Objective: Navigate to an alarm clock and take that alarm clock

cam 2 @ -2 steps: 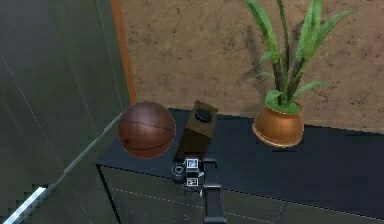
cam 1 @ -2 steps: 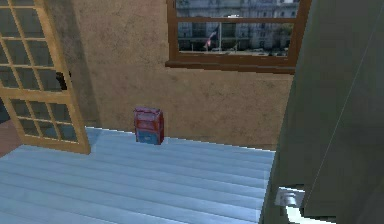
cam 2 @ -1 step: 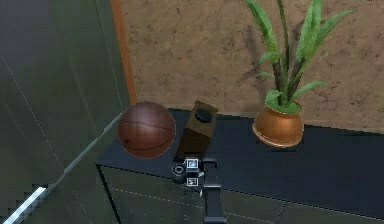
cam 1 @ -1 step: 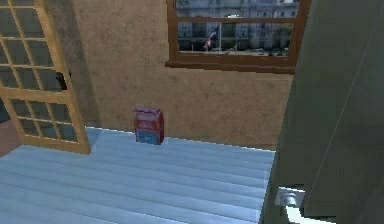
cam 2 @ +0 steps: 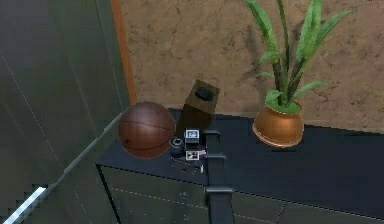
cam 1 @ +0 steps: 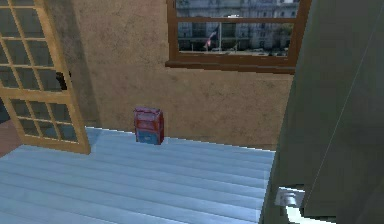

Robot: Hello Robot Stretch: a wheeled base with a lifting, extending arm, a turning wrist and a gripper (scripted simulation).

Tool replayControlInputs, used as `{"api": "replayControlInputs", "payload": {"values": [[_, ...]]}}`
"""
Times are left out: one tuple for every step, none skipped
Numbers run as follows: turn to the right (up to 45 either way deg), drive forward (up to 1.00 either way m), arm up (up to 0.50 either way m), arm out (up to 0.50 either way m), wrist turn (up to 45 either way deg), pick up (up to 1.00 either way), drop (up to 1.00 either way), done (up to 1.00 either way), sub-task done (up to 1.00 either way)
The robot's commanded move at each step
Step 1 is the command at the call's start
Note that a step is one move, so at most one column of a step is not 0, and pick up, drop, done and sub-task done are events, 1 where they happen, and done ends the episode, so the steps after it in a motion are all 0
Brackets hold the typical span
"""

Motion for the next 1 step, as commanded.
{"api": "replayControlInputs", "payload": {"values": [[0.0,0.00,0.00,0.00,0.0,0.00,0.00,1.00,0.00]]}}
